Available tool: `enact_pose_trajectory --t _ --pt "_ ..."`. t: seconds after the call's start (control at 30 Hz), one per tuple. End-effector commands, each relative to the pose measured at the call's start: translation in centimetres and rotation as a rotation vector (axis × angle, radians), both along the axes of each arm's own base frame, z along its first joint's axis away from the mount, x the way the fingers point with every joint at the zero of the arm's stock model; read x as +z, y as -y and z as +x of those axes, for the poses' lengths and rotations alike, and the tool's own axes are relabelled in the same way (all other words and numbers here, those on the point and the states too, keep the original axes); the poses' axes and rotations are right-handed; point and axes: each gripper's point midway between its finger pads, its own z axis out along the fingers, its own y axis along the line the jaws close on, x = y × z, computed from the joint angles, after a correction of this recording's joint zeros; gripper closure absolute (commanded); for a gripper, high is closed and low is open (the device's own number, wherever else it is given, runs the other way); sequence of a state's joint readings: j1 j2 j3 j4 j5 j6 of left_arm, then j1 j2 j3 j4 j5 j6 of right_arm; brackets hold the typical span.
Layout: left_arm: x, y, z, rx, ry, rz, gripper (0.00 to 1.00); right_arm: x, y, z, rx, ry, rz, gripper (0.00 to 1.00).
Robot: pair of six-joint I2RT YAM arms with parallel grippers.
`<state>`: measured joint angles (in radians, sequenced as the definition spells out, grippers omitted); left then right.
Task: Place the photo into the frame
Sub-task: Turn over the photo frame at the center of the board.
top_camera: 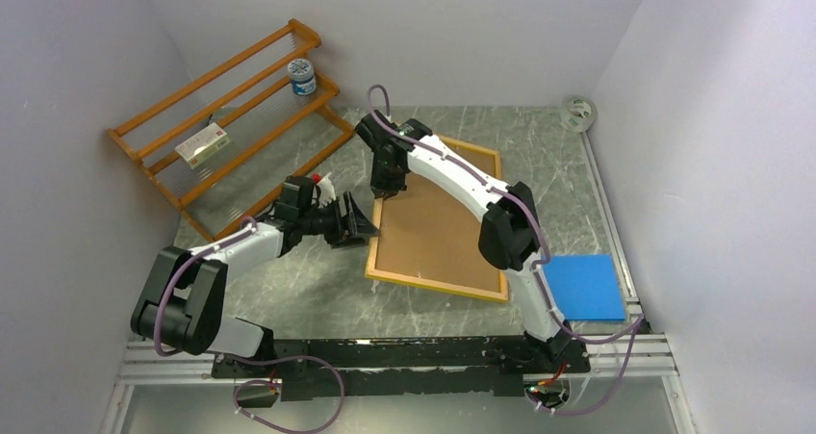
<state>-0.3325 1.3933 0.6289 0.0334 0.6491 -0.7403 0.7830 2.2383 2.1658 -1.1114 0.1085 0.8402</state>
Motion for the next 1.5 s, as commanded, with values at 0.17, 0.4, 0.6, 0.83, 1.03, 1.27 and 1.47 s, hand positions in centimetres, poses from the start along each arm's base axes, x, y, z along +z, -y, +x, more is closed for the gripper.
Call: enact_pose_trajectory --t 0.17,0.4,0.6,0.83,1.03,1.27,1.47 --pt "6.2 3.1 0.5 -0.207 0.092 -0.204 0.41 8.2 -1.9 1.0 -0.064 0.122 0.263 1.00" --pt "5.6 3.0 0.4 -0.214 0.045 -0.178 0.71 9.6 -1.7 1.8 -0.069 0.158 0.291 1.00" --pt "6.7 2.6 1.1 -0.216 0.055 -0.123 0.98 11.3 0.5 2.8 -0.092 0.233 0.213 0.64" --pt "10.4 0.5 3.0 -0.211 0.142 0.004 0.98 17.6 5.7 3.9 -0.184 0.383 0.248 0.43" --pt "15.3 -2.7 6.2 -0.175 0.305 0.228 0.97 21.8 10.5 3.8 -0.252 0.502 0.306 0.38" --pt "21.9 -4.0 9.1 -0.175 0.537 0.356 0.97 24.6 11.7 2.3 -0.205 0.546 0.470 0.35" --pt "24.6 -5.5 11.3 -0.165 0.671 0.515 0.97 24.3 10.9 2.2 -0.183 0.520 0.504 0.27"
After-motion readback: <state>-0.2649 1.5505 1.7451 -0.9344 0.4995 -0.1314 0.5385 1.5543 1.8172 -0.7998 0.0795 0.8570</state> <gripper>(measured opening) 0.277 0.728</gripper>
